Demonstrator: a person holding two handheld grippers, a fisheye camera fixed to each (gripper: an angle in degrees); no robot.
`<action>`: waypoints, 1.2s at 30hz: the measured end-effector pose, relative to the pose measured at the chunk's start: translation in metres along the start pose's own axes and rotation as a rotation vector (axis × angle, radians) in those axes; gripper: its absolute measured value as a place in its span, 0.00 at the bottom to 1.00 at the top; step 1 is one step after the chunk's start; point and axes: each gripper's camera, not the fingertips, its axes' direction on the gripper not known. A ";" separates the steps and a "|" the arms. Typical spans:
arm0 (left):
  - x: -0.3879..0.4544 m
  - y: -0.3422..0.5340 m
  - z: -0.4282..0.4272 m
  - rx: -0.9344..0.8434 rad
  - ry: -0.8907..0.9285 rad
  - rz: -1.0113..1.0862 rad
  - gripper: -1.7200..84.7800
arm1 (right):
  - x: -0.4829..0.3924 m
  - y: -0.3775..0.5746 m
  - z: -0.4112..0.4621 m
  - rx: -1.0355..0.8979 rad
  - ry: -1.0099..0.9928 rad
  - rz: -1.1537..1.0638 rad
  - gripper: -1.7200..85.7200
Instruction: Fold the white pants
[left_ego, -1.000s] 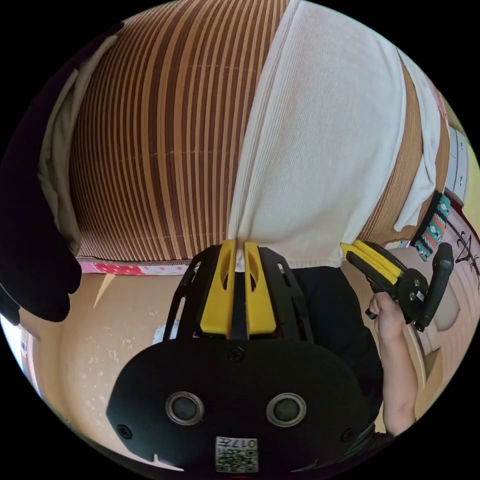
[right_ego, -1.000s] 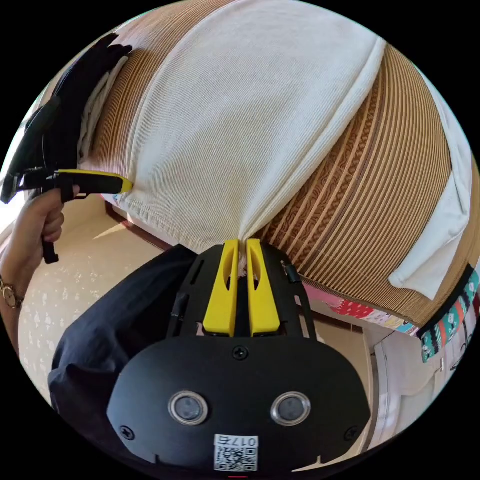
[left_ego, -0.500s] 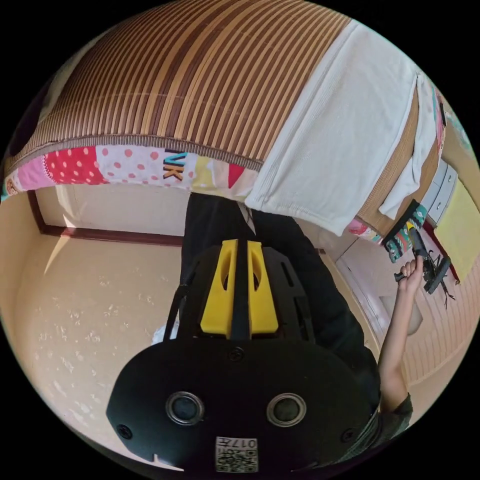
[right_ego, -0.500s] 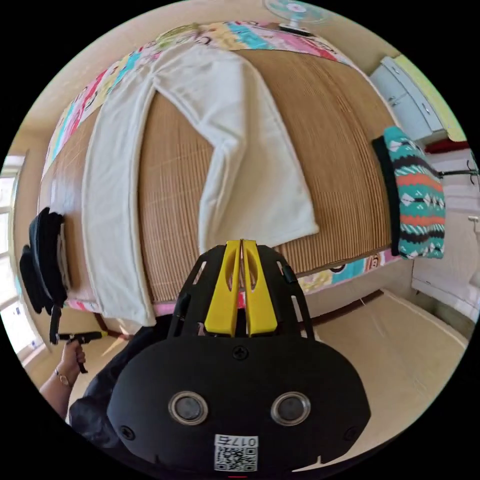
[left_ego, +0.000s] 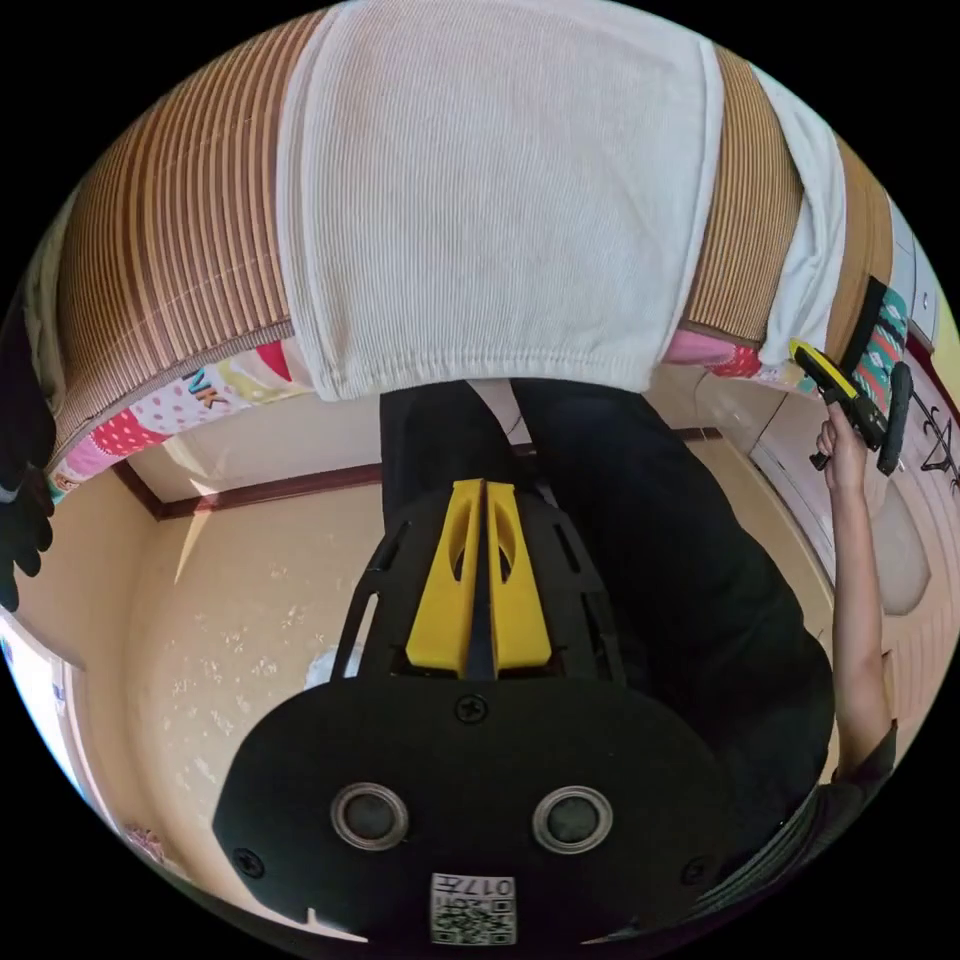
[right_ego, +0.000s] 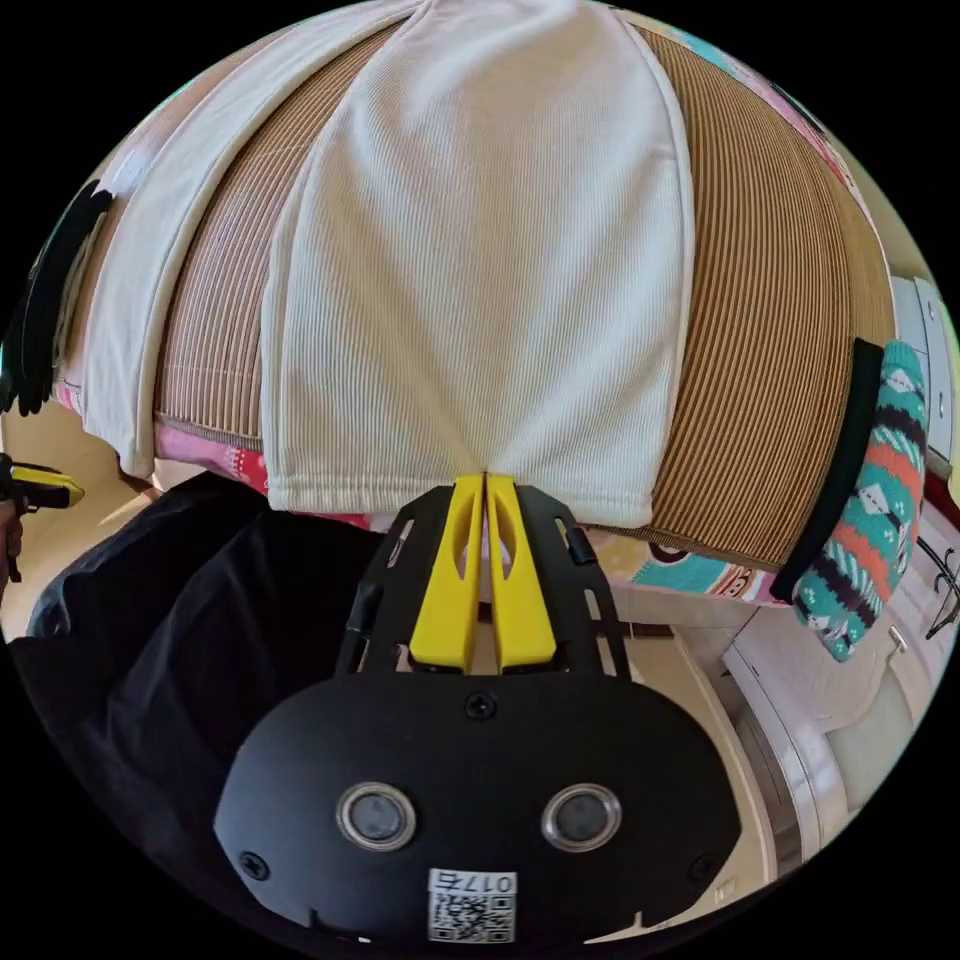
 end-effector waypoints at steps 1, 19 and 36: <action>0.008 -0.001 0.001 0.000 -0.004 0.015 0.01 | 0.017 0.009 0.000 -0.023 -0.103 0.048 0.03; 0.022 0.004 0.016 0.109 0.073 0.031 0.01 | 0.169 0.086 -0.026 0.218 -0.368 0.374 0.14; 0.111 -0.036 -0.005 0.300 0.388 0.392 0.13 | 0.153 0.176 -0.103 0.406 -0.953 -0.220 0.04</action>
